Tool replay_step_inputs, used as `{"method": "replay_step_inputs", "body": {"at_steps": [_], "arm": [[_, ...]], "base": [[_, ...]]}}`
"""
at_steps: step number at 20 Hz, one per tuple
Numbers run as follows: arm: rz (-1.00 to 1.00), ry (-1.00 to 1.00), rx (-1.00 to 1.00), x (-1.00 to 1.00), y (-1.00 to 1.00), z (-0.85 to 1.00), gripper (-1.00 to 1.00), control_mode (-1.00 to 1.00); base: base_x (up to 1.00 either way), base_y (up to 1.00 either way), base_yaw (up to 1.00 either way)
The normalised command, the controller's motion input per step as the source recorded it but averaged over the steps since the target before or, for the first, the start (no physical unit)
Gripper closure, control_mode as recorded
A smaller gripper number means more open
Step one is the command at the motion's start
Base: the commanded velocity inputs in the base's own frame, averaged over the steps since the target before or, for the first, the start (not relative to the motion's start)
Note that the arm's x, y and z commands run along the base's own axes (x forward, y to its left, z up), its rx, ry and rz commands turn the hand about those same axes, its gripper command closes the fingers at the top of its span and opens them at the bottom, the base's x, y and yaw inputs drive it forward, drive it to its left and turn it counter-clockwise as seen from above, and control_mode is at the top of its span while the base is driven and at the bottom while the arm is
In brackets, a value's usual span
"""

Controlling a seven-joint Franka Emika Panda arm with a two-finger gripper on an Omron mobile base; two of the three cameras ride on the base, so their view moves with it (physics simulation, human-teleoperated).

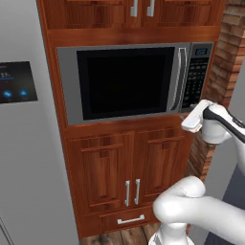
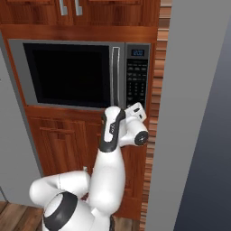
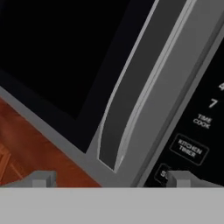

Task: Remove the apple from the bowl and place it on the small plate. Then place the bowl with only the fish in the microwave, close the door, and press the start button to microwave the fish.

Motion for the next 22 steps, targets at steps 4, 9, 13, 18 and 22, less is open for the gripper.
{"method": "replay_step_inputs", "body": {"at_steps": [4,9,13,18,22], "arm": [[0.0,0.01,0.0,0.35,0.0,-0.15,-1.0,-1.0],[0.0,0.0,0.0,0.42,0.18,-0.04,-1.0,-1.0],[0.0,0.01,0.0,0.46,0.13,-0.09,-1.0,-1.0],[0.0,0.02,0.0,0.36,0.02,-0.23,-1.0,-1.0],[0.0,0.0,0.0,0.22,0.03,-0.23,-1.0,-1.0]], "base": [[0.0,0.0,0.0],[0.0,0.0,0.0],[0.0,0.0,0.0],[0.0,0.0,0.0],[0.0,0.0,0.0]]}}
